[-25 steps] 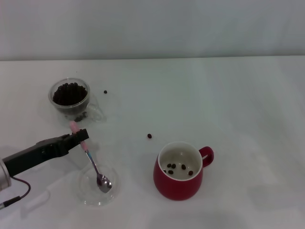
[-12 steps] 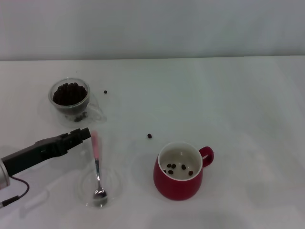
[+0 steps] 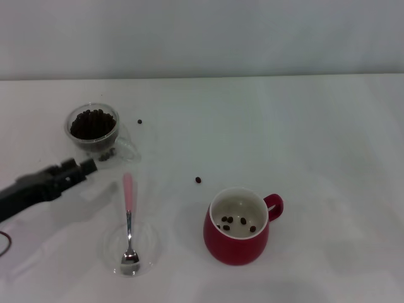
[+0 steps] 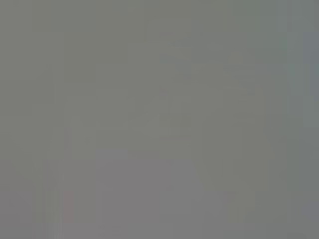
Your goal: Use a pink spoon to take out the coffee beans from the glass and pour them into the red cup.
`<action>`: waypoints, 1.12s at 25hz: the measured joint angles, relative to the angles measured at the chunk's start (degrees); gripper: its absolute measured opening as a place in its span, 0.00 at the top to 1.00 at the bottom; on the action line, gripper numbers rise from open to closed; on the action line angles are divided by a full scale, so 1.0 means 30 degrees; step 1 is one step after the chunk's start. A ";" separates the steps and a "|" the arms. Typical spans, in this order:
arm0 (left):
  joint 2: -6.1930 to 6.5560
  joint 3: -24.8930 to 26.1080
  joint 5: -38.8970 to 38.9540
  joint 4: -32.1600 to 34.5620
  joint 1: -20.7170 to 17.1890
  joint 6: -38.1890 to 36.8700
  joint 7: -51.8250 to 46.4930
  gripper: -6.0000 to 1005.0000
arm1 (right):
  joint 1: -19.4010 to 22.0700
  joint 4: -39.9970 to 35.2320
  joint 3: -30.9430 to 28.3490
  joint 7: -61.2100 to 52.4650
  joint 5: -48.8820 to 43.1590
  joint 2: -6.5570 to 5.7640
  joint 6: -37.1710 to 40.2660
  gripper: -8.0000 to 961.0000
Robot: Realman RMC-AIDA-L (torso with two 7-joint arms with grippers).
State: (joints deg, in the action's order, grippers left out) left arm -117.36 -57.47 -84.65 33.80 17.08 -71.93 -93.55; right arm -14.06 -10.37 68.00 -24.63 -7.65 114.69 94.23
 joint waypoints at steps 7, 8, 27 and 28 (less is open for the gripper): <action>-0.0429 0.3757 0.0965 0.0962 -0.0441 -0.4300 0.5956 0.35 | 0.0001 -0.0001 0.0176 0.0130 -0.0048 0.0000 0.0293 0.24; -0.0424 0.3941 0.1366 0.0967 -0.0505 -0.4476 0.6456 0.35 | 0.0007 -0.0001 0.0220 0.0130 -0.0090 0.0000 0.0449 0.24; -0.0476 1.2590 0.3078 -0.0595 -0.1904 -0.3731 1.4039 0.36 | 0.0176 0.1791 0.6313 0.0825 -0.1059 0.0188 0.4718 0.25; -0.0477 1.2617 0.3078 -0.0639 -0.1962 -0.3504 1.4214 0.36 | 0.0177 0.1997 0.6347 0.0832 -0.1058 0.0194 0.5276 0.25</action>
State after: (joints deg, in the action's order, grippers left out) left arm -118.79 -19.62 -75.42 31.88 11.20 -82.44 -50.91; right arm -13.53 -4.38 87.04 -22.14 -10.82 115.27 110.06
